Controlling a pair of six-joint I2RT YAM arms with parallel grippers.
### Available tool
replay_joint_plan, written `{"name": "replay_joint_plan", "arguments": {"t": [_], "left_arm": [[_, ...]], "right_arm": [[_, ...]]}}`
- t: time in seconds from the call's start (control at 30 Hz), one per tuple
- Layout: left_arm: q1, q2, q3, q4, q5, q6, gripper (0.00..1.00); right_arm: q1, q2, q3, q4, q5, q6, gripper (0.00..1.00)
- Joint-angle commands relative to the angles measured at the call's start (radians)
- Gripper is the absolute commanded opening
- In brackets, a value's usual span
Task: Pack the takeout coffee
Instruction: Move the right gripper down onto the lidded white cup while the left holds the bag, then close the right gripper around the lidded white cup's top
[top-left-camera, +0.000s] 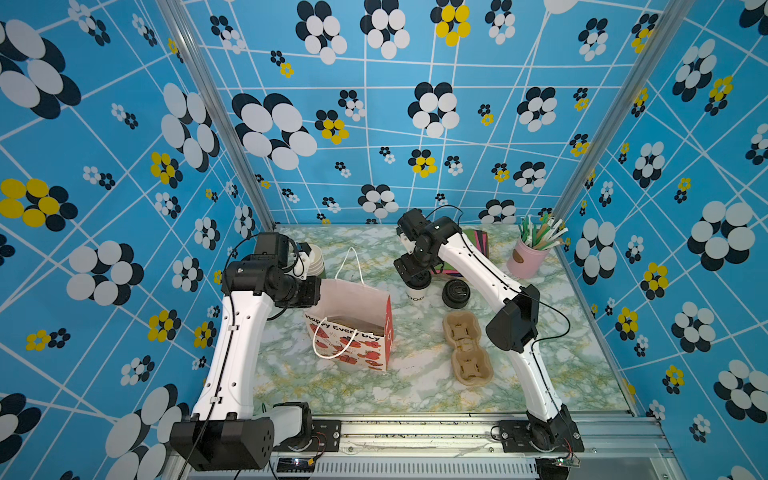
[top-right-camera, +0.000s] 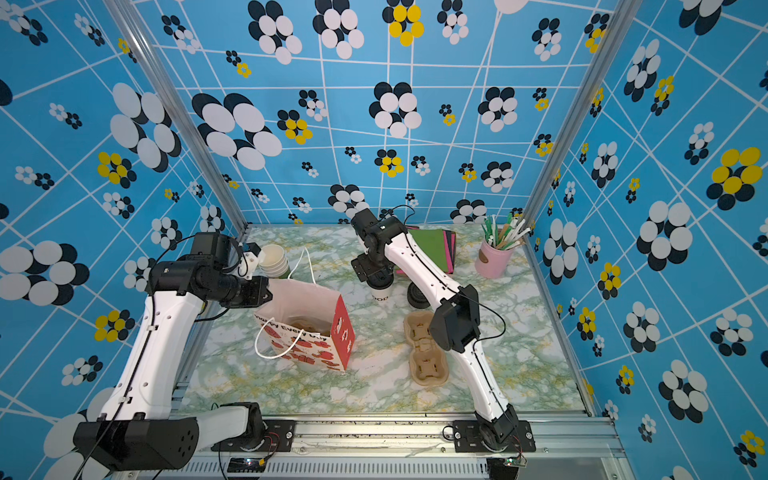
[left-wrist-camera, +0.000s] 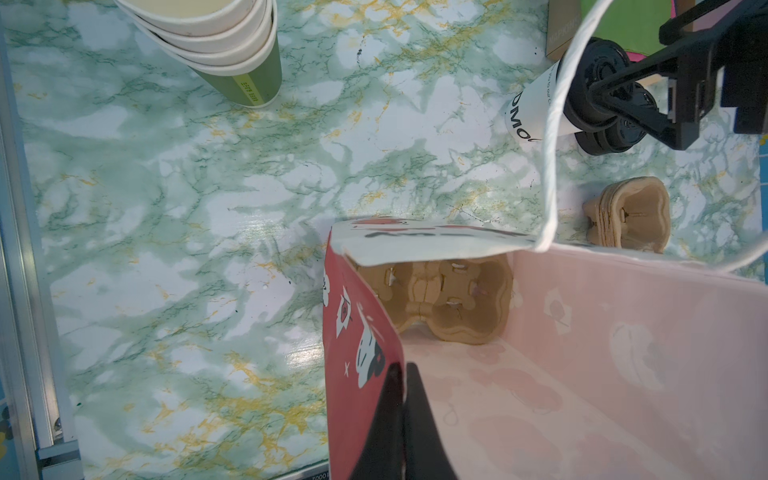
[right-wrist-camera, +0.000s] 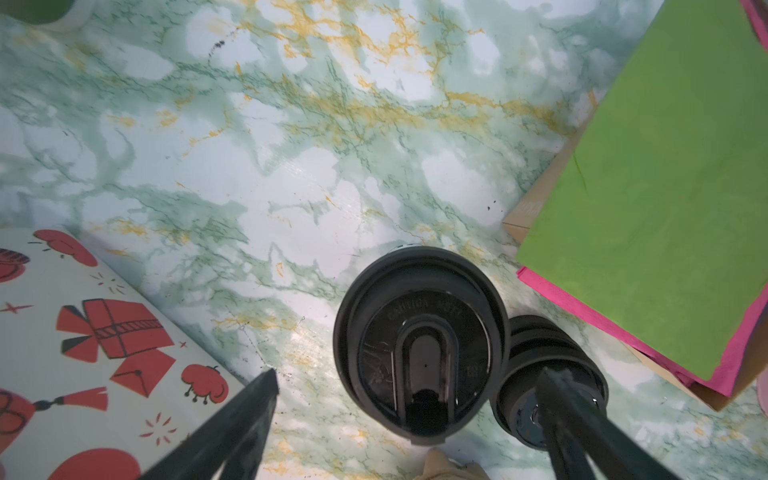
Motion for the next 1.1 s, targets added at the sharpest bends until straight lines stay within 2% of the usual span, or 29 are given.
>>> {"name": "replay_joint_plan", "arguments": {"t": [0.0,0.77,1.07], "left_arm": [[0.008,0.002,-0.024,0.001,0.006,-0.006,0.00],[0.006,0.011,-0.026,0.007,0.015,-0.005,0.00],[0.006,0.012,-0.028,0.009,0.016,-0.003,0.00]], "right_arm": [[-0.005,0.037,0.053,-0.084,-0.021,-0.001,0.98],[-0.026,0.079,0.059,-0.097,-0.058,-0.012,0.83],[-0.029,0.097,0.058,-0.101,-0.060,-0.009,0.83]]}}
